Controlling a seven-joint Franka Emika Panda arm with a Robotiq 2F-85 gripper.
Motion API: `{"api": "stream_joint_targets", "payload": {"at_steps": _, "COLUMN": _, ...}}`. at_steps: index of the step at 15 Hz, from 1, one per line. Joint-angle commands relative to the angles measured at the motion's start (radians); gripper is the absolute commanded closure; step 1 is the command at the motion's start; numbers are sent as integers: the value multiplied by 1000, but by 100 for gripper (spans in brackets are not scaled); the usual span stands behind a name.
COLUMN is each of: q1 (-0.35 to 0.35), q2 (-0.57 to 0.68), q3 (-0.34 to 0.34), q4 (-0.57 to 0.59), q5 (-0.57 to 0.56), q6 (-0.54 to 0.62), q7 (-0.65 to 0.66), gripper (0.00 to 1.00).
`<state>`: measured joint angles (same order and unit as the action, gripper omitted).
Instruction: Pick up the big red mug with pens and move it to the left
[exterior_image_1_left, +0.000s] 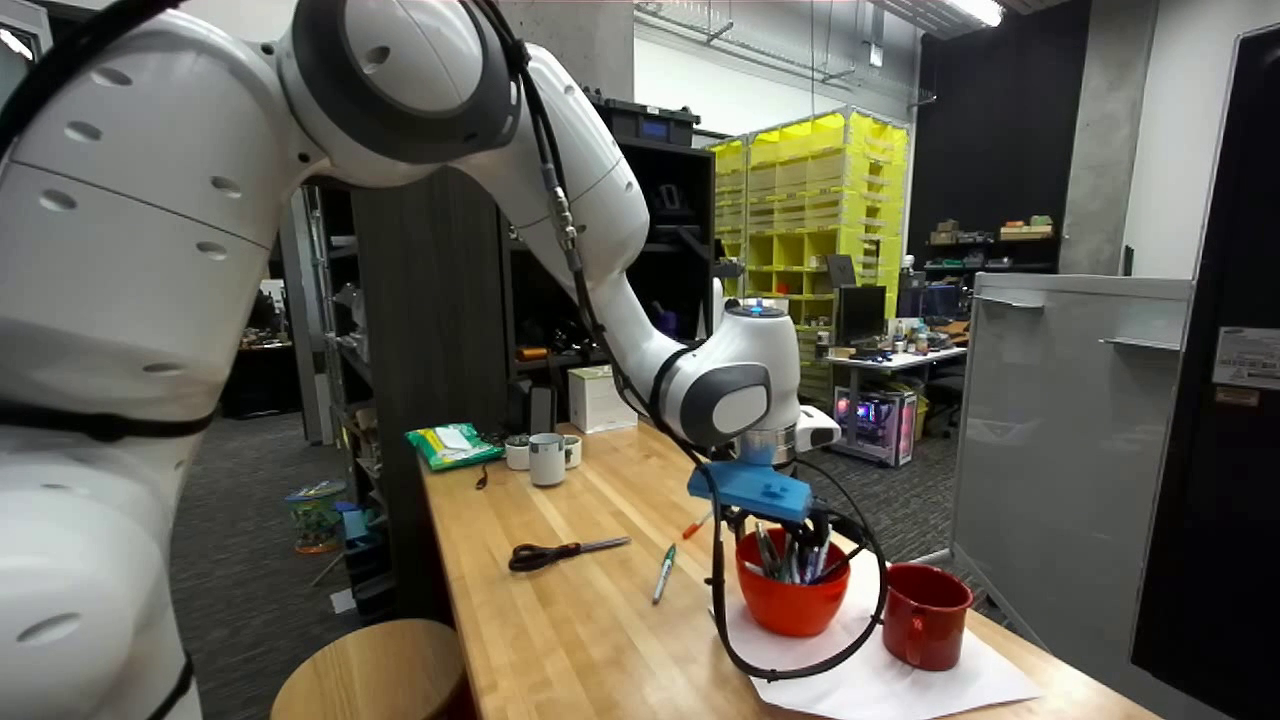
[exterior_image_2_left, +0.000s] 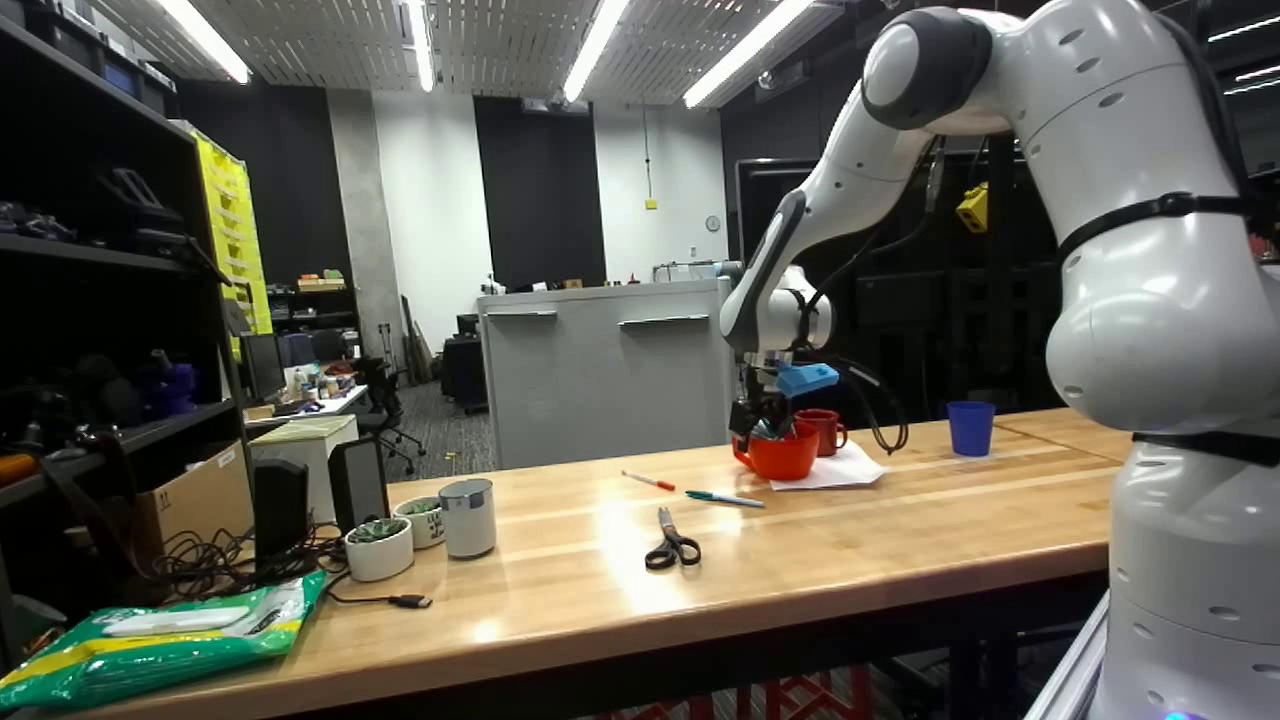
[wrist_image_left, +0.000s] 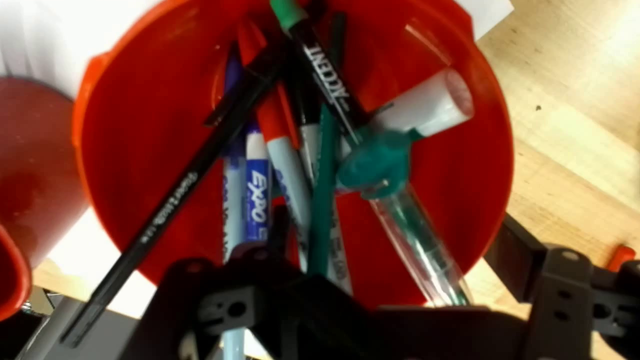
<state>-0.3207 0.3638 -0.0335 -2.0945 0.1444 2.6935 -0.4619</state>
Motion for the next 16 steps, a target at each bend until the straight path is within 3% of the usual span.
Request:
{"api": "stream_joint_targets", "payload": {"at_steps": 1, "q1": -15, "q2": 2, "q3": 15, "q4": 5, "q5": 11, "q6": -9, "q7": -20, "gripper": 39}}
{"api": "stream_joint_targets", "payload": {"at_steps": 8, "q1": -16, "q2": -3, "q3": 19, "q4": 8, "q5": 14, "q6": -5, "q7": -25, "gripper": 90}}
{"api": "stream_joint_targets", "payload": {"at_steps": 16, "q1": -14, "q2": -5, "q3": 16, "q4": 8, "q5": 9, "q6": -6, "q7": -23, "gripper": 91}}
